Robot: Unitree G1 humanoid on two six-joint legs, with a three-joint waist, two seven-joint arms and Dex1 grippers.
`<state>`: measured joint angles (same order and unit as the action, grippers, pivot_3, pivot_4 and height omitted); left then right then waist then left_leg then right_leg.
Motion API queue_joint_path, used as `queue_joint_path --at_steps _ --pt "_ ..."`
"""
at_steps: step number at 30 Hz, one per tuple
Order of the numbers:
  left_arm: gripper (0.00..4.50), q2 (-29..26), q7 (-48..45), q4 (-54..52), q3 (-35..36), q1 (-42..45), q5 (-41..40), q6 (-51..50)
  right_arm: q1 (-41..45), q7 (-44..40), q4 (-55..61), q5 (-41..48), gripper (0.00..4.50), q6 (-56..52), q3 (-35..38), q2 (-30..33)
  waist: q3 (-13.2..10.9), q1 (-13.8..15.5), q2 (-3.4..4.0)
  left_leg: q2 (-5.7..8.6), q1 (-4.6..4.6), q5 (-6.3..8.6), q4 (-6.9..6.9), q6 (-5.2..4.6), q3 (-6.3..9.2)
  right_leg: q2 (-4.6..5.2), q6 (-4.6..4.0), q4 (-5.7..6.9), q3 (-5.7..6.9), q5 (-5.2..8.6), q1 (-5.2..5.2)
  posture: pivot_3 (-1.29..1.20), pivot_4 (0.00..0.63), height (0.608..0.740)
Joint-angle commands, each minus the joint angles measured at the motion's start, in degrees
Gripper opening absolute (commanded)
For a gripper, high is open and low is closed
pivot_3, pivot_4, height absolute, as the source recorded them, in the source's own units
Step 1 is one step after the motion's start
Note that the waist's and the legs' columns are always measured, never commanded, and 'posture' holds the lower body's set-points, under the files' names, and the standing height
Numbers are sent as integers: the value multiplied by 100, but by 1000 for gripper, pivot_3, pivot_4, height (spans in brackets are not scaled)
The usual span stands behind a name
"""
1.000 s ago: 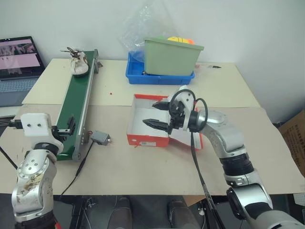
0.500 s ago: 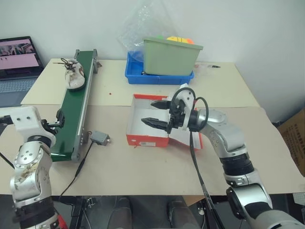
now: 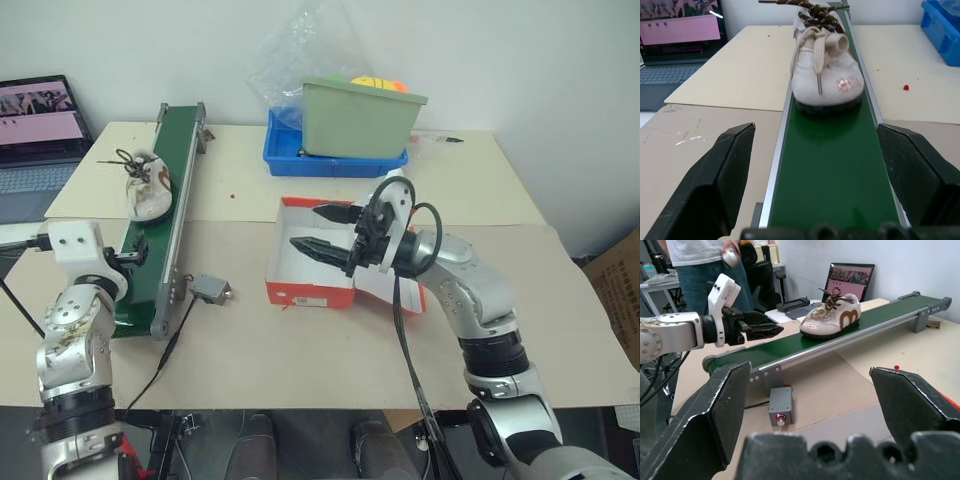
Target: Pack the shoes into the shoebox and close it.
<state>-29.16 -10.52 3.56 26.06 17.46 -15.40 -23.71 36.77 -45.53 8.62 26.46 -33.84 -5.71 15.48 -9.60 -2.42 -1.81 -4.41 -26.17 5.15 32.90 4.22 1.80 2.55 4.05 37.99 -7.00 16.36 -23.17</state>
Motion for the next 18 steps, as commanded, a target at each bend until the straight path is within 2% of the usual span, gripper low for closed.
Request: queue_joint_path --at_steps 1,9,12,15,18 --pt "4132 -102 -47 32 11 145 19 216 27 75 292 206 4468 -70 150 31 0 -2 0 0 0 0 0 0 0 0 0 0 0 0 0 0 150 740" --pt "4132 -59 -48 251 59 287 -100 198 15 153 336 238 4468 -104 111 122 0 -3 0 0 0 0 0 0 0 0 0 1 0 0 0 0 150 740" --pt "4132 5 -63 494 132 291 -300 -145 47 148 274 193 4468 -74 80 155 0 -4 0 0 0 0 0 0 0 0 0 0 -1 0 1 0 150 740" --pt "3414 64 -112 635 162 269 -502 -441 60 158 241 170 4500 -41 68 183 0 -4 0 0 0 0 0 0 0 0 0 1 0 0 0 0 150 740" --pt "2368 80 -150 561 108 234 -586 -629 68 167 230 150 4500 -12 58 225 0 26 1 0 4 0 0 0 0 0 0 5 1 0 3 0 150 740"
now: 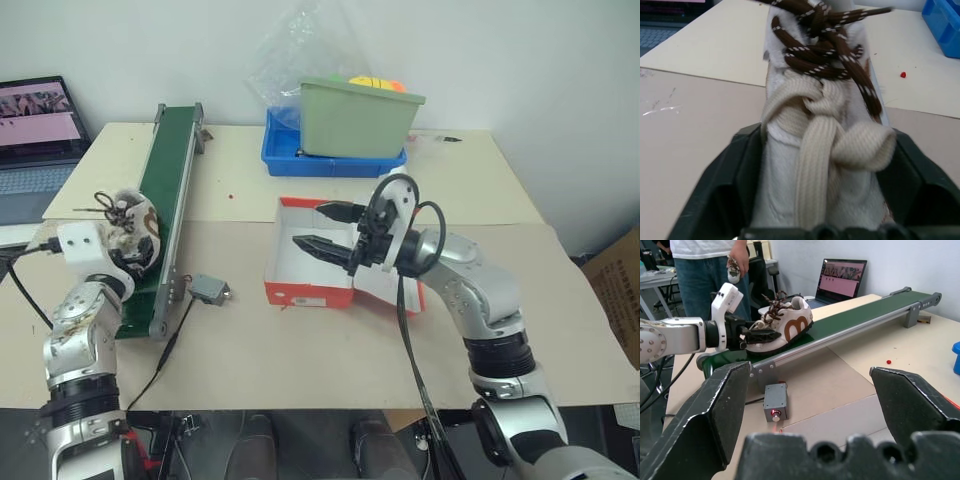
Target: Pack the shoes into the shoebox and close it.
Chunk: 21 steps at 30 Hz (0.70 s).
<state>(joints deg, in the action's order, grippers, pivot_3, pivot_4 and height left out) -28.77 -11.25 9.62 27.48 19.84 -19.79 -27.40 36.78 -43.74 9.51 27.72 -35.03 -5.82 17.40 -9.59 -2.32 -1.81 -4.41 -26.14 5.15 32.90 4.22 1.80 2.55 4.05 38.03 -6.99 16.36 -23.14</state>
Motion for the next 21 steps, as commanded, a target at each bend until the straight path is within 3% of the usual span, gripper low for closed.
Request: queue_joint_path --at_steps 1,6,8,12,18,21 --pt "1984 57 -69 -55 -25 10 -183 -298 73 -12 132 8 4500 123 63 45 0 31 0 0 2 0 1 0 0 0 0 0 0 0 1 0 150 740" --pt "409 137 -67 -193 38 132 -325 -284 29 -19 130 -28 4500 168 41 81 0 107 0 0 3 -3 4 6 1 0 2 1 1 -1 2 0 150 740" --pt "7 209 -176 -435 54 227 -483 -149 4 -11 146 -25 4500 133 35 93 0 129 0 0 3 -4 4 7 1 0 2 1 3 -1 2 0 150 740" --pt "7 490 -328 -1301 -120 476 -833 24 37 155 104 407 4500 -379 319 -28 -7 202 -17 0 -9 -6 4 11 4 1 2 -3 7 -2 0 0 150 740" --pt "7 1134 -431 -2190 -1207 734 -887 -107 475 929 -370 1283 4500 -1319 1167 -440 -7 159 -32 1 -17 -8 6 11 9 0 0 -6 8 -4 0 0 150 740" --pt "7 1416 -392 -2329 -1661 867 -745 -70 824 1751 -744 2836 4500 -2153 2259 -916 -7 87 -32 0 -16 -8 4 10 9 -2 0 -3 7 -4 -1 0 150 740"
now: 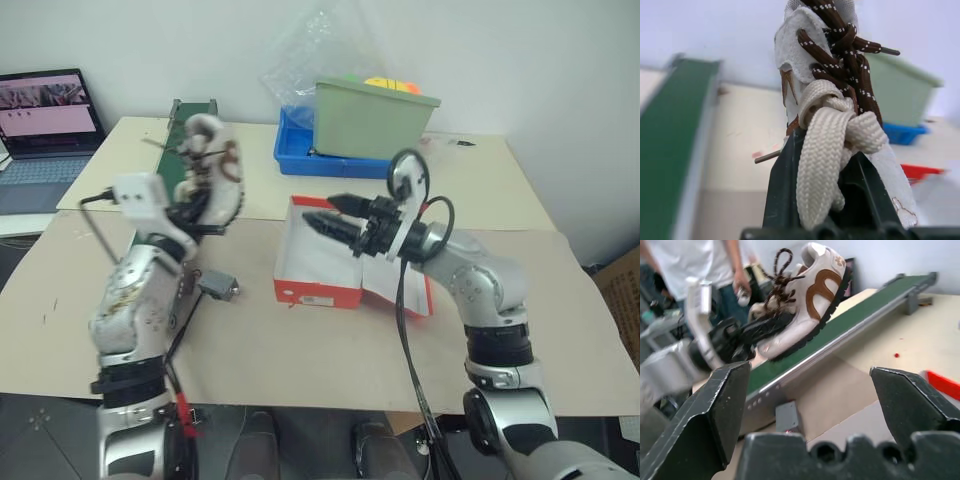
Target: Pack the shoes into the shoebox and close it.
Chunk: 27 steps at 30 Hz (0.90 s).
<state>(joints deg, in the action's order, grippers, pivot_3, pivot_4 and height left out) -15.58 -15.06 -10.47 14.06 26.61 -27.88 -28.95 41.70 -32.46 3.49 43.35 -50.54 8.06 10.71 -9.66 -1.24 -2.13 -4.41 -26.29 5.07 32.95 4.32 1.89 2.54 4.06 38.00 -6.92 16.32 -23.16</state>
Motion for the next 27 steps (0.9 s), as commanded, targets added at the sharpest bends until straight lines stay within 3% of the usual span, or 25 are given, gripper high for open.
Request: queue_joint_path --at_steps 1,6,13,24,27 --pt "7 231 -5 -353 -462 238 49 98 420 855 -245 1605 4500 -811 1116 -317 0 -44 0 0 0 0 -1 0 0 0 0 1 0 0 -1 0 150 740" --pt "7 590 54 -496 -867 415 19 30 551 1769 -480 2364 4500 -1230 1591 -382 -1 -101 1 1 -2 0 -1 -3 2 0 0 0 0 0 2 0 150 740" --pt "7 1134 166 -685 -1337 532 -58 -136 442 2341 -422 2670 4500 -1288 1563 -479 -1 -135 2 2 -2 1 0 -5 2 -1 0 1 -2 0 1 0 150 740" --pt "7 1162 340 -946 -1202 724 -69 -379 447 2373 -550 2755 4500 -1151 1499 -275 -2 -135 5 2 -2 2 1 -7 3 0 2 -2 -1 1 1 0 150 740" --pt "7 909 242 -964 -1095 749 -12 -390 514 2252 -720 2598 4500 -1093 1474 -37 -2 -135 5 2 -2 2 1 -7 3 0 2 -2 -1 1 1 0 150 740"
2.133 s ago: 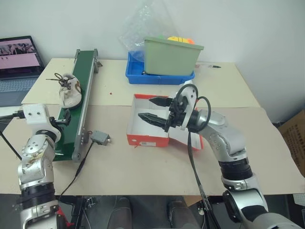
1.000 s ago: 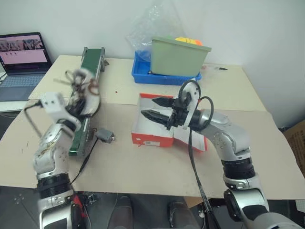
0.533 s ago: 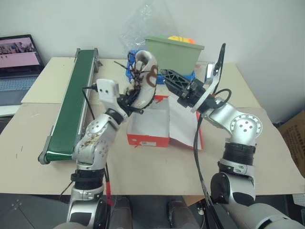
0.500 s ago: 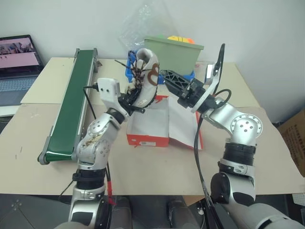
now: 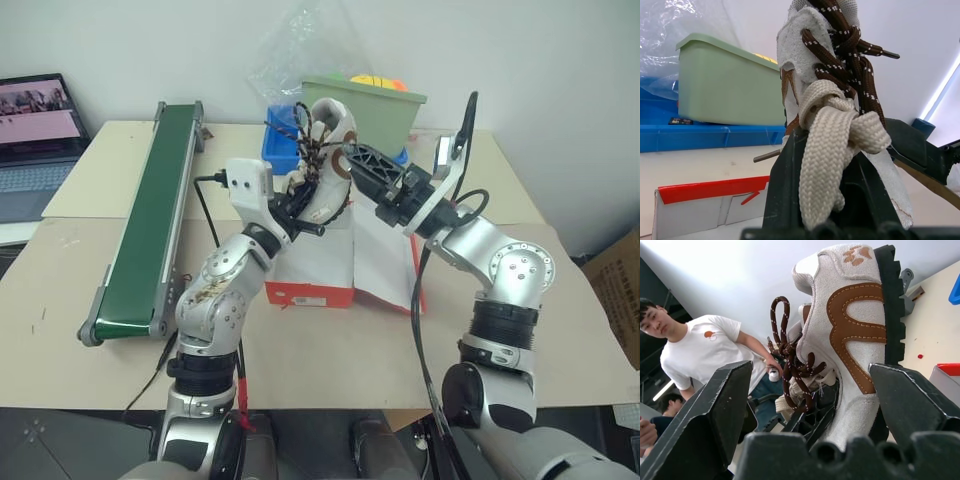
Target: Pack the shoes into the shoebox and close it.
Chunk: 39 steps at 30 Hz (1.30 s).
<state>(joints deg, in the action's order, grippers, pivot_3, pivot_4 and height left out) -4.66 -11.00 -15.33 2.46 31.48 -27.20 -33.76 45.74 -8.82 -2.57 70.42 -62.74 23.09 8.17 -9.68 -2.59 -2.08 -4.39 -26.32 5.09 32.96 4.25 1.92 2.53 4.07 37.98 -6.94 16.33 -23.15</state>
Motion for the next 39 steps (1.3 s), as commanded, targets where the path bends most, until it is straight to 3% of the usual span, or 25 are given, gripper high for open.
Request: queue_joint_path --at_steps 1,7,20,23,32,34,39 --pt "7 -282 -215 -497 79 258 -69 87 133 -147 -159 -131 4500 147 -34 284 0 1 0 0 0 0 0 0 0 0 0 0 0 0 0 0 150 740" --pt "7 -520 -253 -544 189 242 -125 45 170 -311 -251 -247 4500 235 -124 398 -2 -3 3 0 0 0 -3 0 0 0 0 -3 -1 1 -2 0 150 740" --pt "7 -139 -165 -611 -124 289 -97 10 104 -495 -174 -609 4500 547 -457 283 -2 7 3 0 -2 1 -2 -1 0 0 0 -4 0 1 -1 0 150 740" --pt "0 -141 -158 -625 -119 307 -107 -11 93 -523 -162 -684 3739 626 -481 259 -2 7 4 0 -1 1 -2 -1 -1 0 1 -4 0 1 -2 0 150 740" --pt "0 -256 -119 -660 23 309 -163 -152 144 -639 -161 -795 672 785 -516 261 -2 2 4 0 -1 1 -2 -1 0 0 1 -5 0 1 -2 0 150 740" --pt "0 -238 -87 -661 43 299 -203 -195 168 -654 -180 -823 377 820 -543 266 -2 2 4 0 -1 1 -2 -1 0 0 1 -5 0 1 -2 0 150 740" --pt "1963 -271 -46 -826 242 429 -483 -342 239 -681 -248 -971 358 958 -570 248 -3 3 4 0 -2 1 -3 -1 0 0 1 -6 0 1 -2 0 150 740"
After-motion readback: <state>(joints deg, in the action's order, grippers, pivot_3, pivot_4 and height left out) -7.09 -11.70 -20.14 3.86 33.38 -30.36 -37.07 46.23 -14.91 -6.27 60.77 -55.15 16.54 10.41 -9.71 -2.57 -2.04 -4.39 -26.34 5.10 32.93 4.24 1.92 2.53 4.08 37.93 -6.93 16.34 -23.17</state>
